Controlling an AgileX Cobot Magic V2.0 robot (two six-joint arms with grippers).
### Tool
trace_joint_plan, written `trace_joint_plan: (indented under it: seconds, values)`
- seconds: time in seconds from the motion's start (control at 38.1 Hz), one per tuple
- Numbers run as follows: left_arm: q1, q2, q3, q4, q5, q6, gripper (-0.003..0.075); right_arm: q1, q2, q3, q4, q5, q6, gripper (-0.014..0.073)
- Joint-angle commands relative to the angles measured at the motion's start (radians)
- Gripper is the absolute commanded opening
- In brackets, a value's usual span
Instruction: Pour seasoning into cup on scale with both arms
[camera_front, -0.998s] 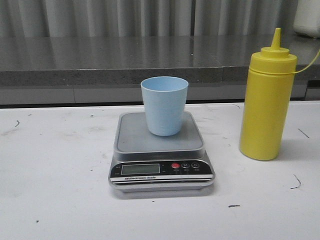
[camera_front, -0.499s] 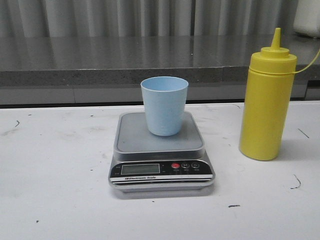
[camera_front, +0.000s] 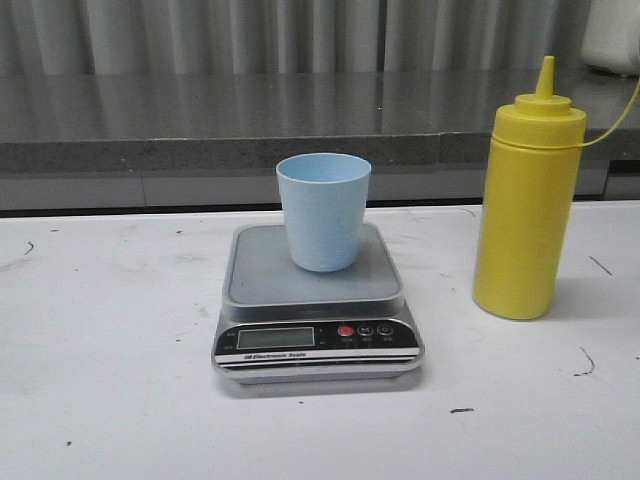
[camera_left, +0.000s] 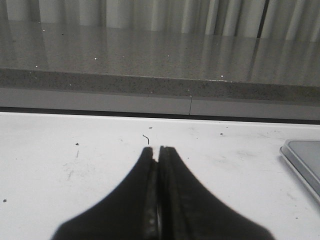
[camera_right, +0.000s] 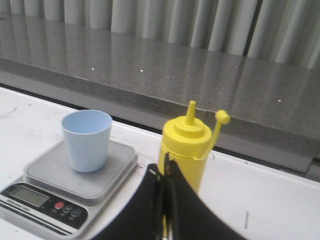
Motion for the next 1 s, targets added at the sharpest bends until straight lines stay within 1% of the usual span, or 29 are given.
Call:
trace_joint_plan:
  seconds: [0.0, 0.08, 0.16, 0.29, 0.37, 0.47, 0.5, 0.6, 0.74, 0.97]
  values:
    - [0.001, -0.018, 0.023, -0.009, -0.086, -0.008, -0.002, -0.065, -0.006, -0.008, -0.105, -0.088, 0.106, -0.0119]
    - [0.001, -0.018, 0.023, -0.009, -0.086, -0.008, -0.002, -0.136, -0.028, 0.02, -0.134, -0.086, 0.184, -0.0119]
    - [0.001, -0.018, 0.023, -0.009, -0.086, -0.008, -0.002, -0.198, -0.078, 0.058, -0.151, -0.081, 0.228, -0.0119]
    - [0.001, -0.018, 0.023, -0.009, -0.086, -0.008, -0.002, -0.279, -0.175, 0.126, -0.155, -0.04, 0.231, -0.0119]
    - [0.001, -0.018, 0.023, -0.009, -0.086, -0.008, -0.002, -0.307, -0.224, 0.166, -0.155, 0.0, 0.231, -0.0119]
    - [0.001, -0.018, 0.023, -0.009, -0.086, -0.008, -0.002, -0.318, -0.276, 0.208, -0.154, 0.051, 0.231, -0.0119]
    - [0.001, -0.018, 0.023, -0.009, -0.086, -0.008, -0.002, -0.318, -0.29, 0.207, -0.154, 0.095, 0.231, -0.0119]
    - [0.001, -0.018, 0.023, -0.009, -0.086, -0.008, -0.002, -0.319, -0.346, 0.207, -0.154, 0.168, 0.23, -0.0119]
    - [0.001, -0.016, 0.023, -0.009, -0.086, -0.008, -0.002, -0.32, -0.34, 0.207, -0.154, 0.204, 0.23, -0.0119]
    - [0.001, -0.016, 0.023, -0.009, -0.086, -0.008, -0.002, -0.32, -0.34, 0.206, -0.154, 0.206, 0.23, -0.0119]
